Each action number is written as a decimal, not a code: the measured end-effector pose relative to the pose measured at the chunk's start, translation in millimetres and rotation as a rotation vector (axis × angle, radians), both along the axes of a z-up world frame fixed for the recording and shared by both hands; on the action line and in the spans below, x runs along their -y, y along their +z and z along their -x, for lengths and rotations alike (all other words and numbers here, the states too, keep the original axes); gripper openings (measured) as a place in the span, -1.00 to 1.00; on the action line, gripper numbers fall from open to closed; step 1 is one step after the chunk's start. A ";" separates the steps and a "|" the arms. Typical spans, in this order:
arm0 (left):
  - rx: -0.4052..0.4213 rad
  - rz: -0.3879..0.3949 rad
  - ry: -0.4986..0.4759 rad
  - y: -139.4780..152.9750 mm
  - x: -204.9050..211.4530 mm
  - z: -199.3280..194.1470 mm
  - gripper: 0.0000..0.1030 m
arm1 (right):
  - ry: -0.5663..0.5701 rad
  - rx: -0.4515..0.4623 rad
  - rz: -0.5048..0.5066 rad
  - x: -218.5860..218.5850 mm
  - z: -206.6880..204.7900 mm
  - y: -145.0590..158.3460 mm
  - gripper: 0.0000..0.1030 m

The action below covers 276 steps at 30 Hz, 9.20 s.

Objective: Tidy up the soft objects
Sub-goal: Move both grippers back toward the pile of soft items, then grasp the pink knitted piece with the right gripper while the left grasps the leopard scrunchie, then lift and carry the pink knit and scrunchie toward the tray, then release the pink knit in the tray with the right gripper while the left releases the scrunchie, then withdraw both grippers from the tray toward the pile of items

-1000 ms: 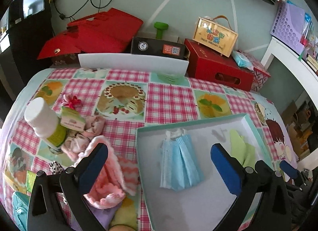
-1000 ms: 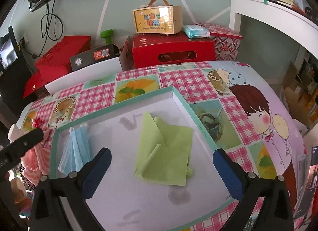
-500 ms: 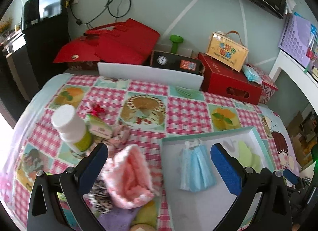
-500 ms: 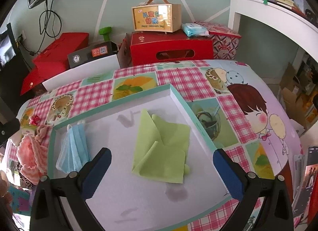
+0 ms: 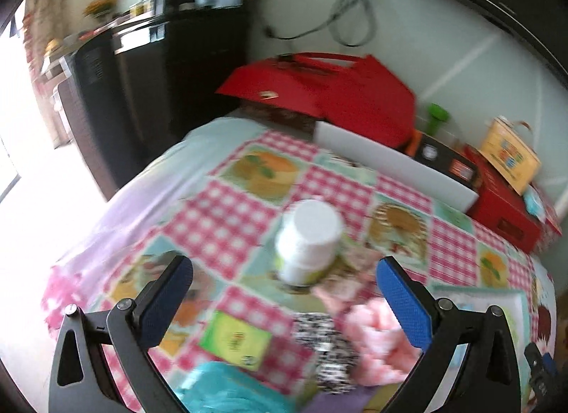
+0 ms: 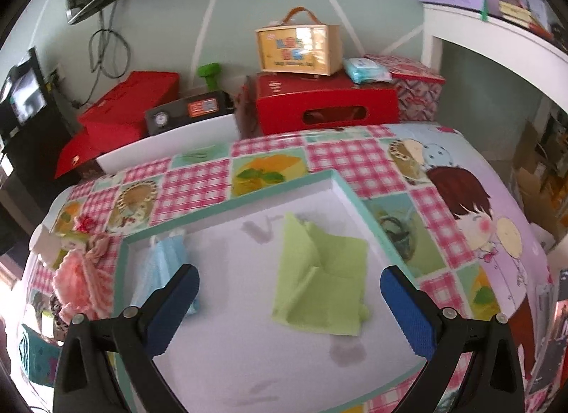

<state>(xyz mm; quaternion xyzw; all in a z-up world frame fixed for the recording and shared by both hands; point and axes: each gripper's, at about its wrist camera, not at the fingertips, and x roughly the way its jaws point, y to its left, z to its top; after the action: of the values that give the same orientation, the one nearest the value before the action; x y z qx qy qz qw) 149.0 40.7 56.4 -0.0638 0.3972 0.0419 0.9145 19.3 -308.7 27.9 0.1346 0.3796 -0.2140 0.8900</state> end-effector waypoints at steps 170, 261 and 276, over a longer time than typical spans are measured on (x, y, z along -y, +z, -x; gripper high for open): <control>-0.356 -0.053 -0.775 -66.4 244.8 59.8 -0.55 | -0.029 -0.064 -0.108 49.9 41.0 -21.1 -0.50; -0.268 -0.011 -0.261 -33.0 61.8 -18.1 0.94 | 0.344 -0.100 0.007 -93.8 -22.3 -1.9 1.00; -0.444 -0.106 -0.486 -40.5 85.6 -13.4 0.94 | 0.529 -0.174 -0.018 -147.7 -26.5 -18.6 1.00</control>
<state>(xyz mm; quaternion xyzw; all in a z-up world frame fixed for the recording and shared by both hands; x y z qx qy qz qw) 162.4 -45.0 15.9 0.0909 0.5875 -0.1439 0.7911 45.9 -161.0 9.3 0.0199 0.4785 0.0185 0.8777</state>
